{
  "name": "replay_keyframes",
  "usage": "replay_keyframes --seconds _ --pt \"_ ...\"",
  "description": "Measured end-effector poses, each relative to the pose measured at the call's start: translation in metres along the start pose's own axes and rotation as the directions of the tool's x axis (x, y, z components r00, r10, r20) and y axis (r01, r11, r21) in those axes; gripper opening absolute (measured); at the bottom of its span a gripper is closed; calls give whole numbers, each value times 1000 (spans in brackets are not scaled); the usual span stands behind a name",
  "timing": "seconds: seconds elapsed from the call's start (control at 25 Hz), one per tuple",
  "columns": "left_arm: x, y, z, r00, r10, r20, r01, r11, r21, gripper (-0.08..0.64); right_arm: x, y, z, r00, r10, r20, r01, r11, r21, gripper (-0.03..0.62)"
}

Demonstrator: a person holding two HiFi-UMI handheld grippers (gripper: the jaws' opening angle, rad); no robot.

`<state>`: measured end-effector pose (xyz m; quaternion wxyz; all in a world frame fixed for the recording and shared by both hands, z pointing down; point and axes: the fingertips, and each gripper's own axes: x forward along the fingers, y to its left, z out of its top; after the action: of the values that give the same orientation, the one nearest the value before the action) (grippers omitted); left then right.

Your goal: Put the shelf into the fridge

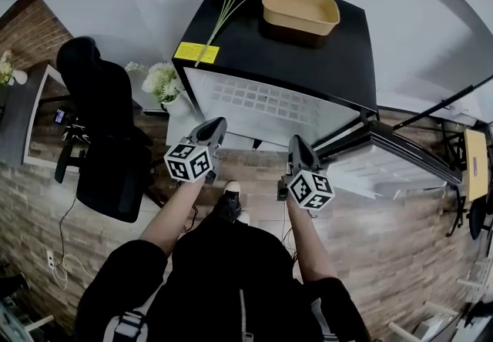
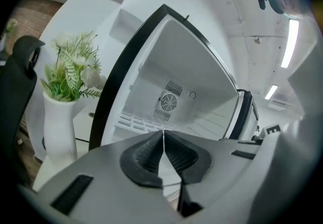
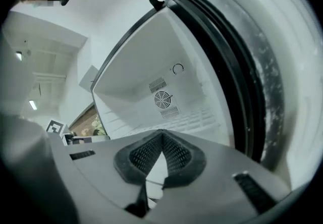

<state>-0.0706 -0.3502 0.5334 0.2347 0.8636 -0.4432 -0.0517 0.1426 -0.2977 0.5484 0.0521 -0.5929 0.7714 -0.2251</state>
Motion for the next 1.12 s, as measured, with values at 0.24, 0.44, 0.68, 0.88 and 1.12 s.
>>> replay_keyframes --seconds 0.24,0.44,0.68,0.88,1.12 --pt "-28 -13 1 1000 14 -11 -13 992 125 29 -29 1 -5 1000 -1 -13 0 997 -77 8" --pt "-48 -30 -7 999 7 -35 1 974 225 29 -52 5 -8 1000 0 -15 -2 993 -119 8" --pt "-63 -50 -18 999 -22 -44 33 963 266 29 -75 7 -9 1000 -6 -1 6 986 -166 8" --pt "-67 -55 -24 999 -27 -39 36 966 257 29 -83 5 -11 1000 -13 -1 13 985 -172 8" --pt "-72 -53 -29 999 -15 -38 23 976 218 29 -86 6 -11 1000 -13 8 14 989 -150 8"
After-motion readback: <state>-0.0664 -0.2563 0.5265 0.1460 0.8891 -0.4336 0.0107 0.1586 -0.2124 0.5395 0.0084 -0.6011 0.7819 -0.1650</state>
